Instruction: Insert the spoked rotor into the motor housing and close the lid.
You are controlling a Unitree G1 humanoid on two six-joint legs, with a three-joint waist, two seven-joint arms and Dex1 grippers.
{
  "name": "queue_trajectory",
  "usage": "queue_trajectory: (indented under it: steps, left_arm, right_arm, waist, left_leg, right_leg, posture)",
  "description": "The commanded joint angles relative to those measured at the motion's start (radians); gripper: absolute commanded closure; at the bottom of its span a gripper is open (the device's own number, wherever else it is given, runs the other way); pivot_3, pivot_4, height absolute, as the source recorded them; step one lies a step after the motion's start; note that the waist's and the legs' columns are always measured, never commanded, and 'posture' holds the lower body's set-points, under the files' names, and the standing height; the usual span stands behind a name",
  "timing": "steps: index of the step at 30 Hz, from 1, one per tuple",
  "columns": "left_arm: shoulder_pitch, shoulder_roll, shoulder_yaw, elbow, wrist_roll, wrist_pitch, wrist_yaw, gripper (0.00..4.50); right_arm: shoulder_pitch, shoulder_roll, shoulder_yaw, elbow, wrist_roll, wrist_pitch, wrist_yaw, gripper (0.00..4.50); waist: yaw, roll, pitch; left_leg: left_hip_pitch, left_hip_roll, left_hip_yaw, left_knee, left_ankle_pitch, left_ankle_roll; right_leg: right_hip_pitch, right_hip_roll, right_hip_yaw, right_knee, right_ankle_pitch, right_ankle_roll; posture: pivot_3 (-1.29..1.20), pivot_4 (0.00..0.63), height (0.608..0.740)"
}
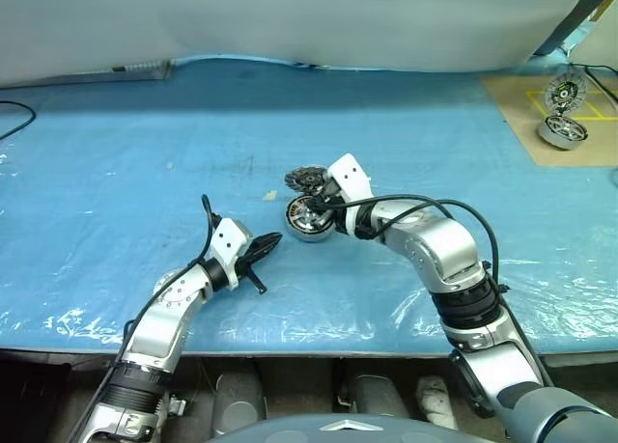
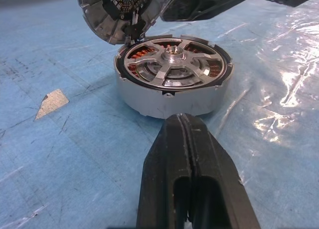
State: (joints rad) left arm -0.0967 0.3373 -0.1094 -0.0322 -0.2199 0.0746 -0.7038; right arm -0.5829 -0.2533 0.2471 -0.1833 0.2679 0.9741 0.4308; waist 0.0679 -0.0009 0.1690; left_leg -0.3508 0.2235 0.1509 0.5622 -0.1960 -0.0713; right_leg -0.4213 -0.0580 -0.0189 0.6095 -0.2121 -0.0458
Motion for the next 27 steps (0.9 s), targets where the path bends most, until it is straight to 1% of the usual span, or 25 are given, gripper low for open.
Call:
queue_trajectory:
  steps: [1, 12, 15, 18, 20, 23, 27]
  left_arm:
    - [-0.003, 0.004, 0.01, -0.037, -0.008, -0.006, 0.001, 4.5]
    - [-0.004, 0.005, 0.01, -0.038, -0.009, -0.004, 0.001, 4.5]
    - [-0.005, 0.004, 0.009, -0.037, -0.009, -0.005, 0.001, 4.5]
    - [-0.007, 0.004, 0.01, -0.036, -0.009, -0.005, 0.001, 4.5]
    - [-0.007, 0.004, 0.01, -0.036, -0.009, -0.005, 0.001, 4.5]
    - [-0.009, 0.004, 0.009, -0.034, -0.009, -0.006, 0.0, 4.5]
    - [-0.012, 0.001, 0.007, -0.028, -0.009, -0.009, -0.002, 4.5]
  right_arm:
    - [0.011, 0.016, 0.004, 0.034, -0.026, -0.068, -0.011, 4.47]
    - [0.081, 0.026, 0.031, 0.072, -0.051, -0.092, 0.004, 4.47]
    - [0.08, 0.026, 0.018, 0.055, -0.042, -0.103, 0.017, 4.47]
    - [0.064, -0.003, -0.019, 0.001, -0.01, -0.105, 0.058, 4.47]
    - [0.051, -0.044, -0.035, -0.024, 0.003, -0.095, 0.094, 4.47]
    - [0.017, -0.172, -0.023, -0.038, -0.013, -0.105, 0.182, 4.47]
    - [-0.056, -0.301, 0.019, 0.034, -0.069, -0.128, 0.248, 4.47]
  waist:
    - [0.0, 0.0, 0.0]
    - [0.0, 0.0, 0.0]
    - [0.0, 0.0, 0.0]
    - [0.0, 0.0, 0.0]
    - [0.0, 0.0, 0.0]
    - [0.002, 0.0, 0.0]
    - [0.001, 0.0, 0.0]
  left_leg:
    - [0.0, 0.0, 0.0, 0.0, 0.0, 0.0]
    - [0.0, 0.0, 0.0, 0.0, 0.0, 0.0]
    - [0.0, 0.0, 0.0, 0.0, 0.0, 0.0]
    - [0.0, 0.0, 0.0, 0.0, 0.0, 0.0]
    - [0.0, 0.0, 0.0, 0.0, 0.0, 0.0]
    - [-0.001, 0.0, 0.0, 0.0, 0.0, 0.0]
    - [0.0, 0.0, 0.0, 0.001, 0.0, 0.0]
  right_leg:
    - [0.0, 0.0, 0.0, 0.0, 0.0, 0.0]
    - [0.0, 0.0, 0.0, 0.0, 0.0, 0.0]
    - [0.0, 0.0, 0.0, 0.0, 0.0, 0.0]
    - [0.0, 0.0, 0.0, 0.0, 0.0, 0.0]
    - [0.0, 0.0, 0.0, 0.0, 0.0, 0.0]
    - [0.0, 0.0, 0.0, -0.001, 0.0, 0.0]
    - [0.0, 0.0, 0.0, 0.0, 0.0, 0.0]
  posture:
    - [0.0, 0.15, 0.74]
    - [0.0, 0.15, 0.74]
    - [0.0, 0.15, 0.74]
    - [0.0, 0.15, 0.74]
    - [0.0, 0.15, 0.74]
    - [0.0, 0.15, 0.74]
    - [0.0, 0.15, 0.74]
